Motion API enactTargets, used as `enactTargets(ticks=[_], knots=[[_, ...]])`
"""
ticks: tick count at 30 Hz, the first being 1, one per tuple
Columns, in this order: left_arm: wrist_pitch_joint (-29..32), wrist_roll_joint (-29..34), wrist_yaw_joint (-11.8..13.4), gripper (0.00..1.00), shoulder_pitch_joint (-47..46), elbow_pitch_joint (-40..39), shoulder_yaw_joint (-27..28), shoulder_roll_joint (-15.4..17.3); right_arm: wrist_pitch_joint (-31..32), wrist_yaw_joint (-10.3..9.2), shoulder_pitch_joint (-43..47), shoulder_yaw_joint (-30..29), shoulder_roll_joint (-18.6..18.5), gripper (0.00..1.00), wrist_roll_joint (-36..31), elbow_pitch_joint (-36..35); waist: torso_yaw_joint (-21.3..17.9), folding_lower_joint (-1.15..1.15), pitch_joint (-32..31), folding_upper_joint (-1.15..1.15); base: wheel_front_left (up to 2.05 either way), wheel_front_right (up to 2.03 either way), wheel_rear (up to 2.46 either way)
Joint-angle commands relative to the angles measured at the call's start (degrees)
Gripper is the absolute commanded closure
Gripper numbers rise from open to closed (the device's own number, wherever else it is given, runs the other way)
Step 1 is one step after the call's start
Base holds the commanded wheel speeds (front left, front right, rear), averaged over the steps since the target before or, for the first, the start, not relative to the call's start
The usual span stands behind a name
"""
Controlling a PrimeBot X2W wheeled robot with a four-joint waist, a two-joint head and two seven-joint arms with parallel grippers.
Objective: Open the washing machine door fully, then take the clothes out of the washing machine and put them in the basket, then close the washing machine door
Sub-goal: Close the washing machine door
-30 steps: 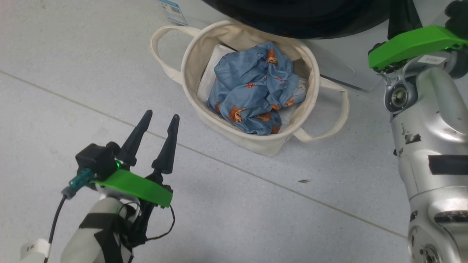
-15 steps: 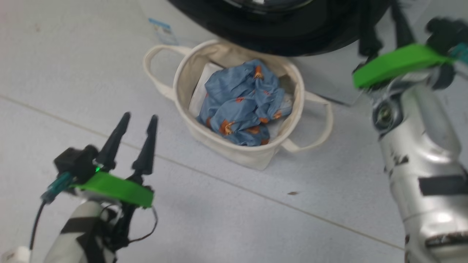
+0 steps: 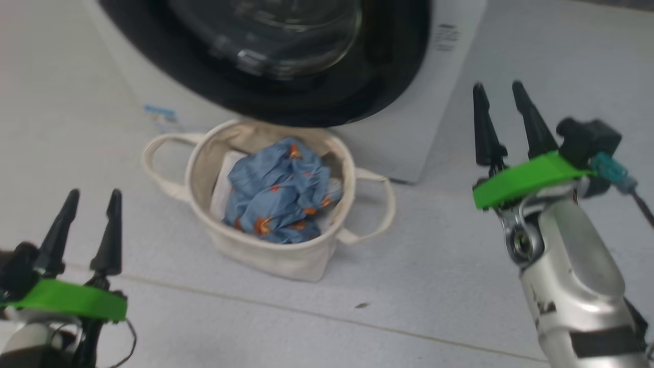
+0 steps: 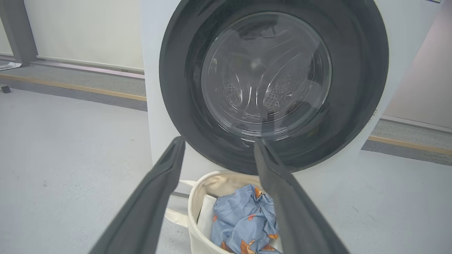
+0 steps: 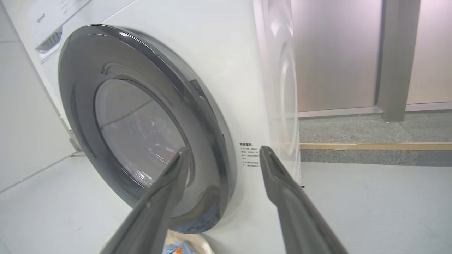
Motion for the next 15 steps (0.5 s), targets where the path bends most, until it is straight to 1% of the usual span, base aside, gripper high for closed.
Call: enactTargets(ticks=[1,6,11,15], knots=[[-0.69,0.33,-0.32,0.00,-0.03,-2.13,3.03,2.81,-0.70,-0.01,0.51,0.64,1.09,0.00,-1.13,-2.60,-3.22,0.00,-2.91,0.00,0.00,0.00,0.00],[-0.69,-0.20,-0.32,0.00,3.07,-3.88,5.58,5.20,-0.70,-0.01,5.31,-0.98,1.09,0.00,-3.55,-6.08,-6.74,0.00,-5.09,0.00,0.00,0.00,0.00],[-0.69,-1.83,-0.32,0.00,5.93,-3.86,6.12,6.98,-0.70,-0.01,10.21,-2.02,1.09,0.00,-4.67,-8.82,-9.84,0.00,-7.67,0.00,0.00,0.00,0.00],[-0.69,-4.39,-0.32,0.00,7.72,-3.41,6.10,6.91,-0.70,-0.01,14.00,-2.09,0.88,0.00,-5.69,-10.02,-11.43,0.00,-9.69,0.00,0.00,0.00,0.00]])
